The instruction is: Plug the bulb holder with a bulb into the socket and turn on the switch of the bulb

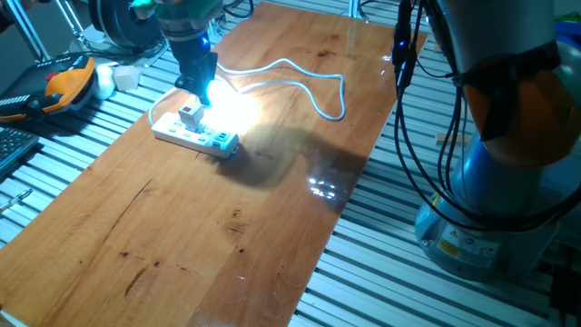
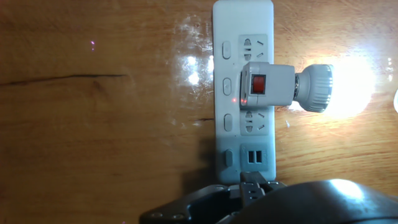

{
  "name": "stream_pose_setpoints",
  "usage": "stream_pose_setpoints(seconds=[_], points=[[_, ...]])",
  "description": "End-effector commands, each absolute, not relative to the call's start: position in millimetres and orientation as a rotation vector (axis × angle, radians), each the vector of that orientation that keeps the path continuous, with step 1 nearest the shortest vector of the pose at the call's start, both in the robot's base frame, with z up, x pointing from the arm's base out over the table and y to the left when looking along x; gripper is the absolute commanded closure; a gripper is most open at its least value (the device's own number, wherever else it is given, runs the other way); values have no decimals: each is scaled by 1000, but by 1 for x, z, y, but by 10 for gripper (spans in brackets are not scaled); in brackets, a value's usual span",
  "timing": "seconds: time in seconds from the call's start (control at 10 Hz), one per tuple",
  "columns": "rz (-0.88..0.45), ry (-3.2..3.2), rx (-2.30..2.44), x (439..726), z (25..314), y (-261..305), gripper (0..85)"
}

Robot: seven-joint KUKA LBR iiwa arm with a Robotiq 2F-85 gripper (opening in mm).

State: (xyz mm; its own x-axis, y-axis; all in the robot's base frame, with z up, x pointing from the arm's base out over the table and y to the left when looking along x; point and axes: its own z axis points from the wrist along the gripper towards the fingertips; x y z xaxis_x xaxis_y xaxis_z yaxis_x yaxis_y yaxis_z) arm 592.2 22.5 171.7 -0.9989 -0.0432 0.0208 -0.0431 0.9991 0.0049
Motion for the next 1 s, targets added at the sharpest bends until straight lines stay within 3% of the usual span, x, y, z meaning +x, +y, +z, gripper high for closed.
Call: stream_pose_setpoints(seconds=[0.0, 0.9], points=[[-10, -3123, 68, 592, 171, 23, 850], [-24, -3131, 42, 594, 170, 21, 850]])
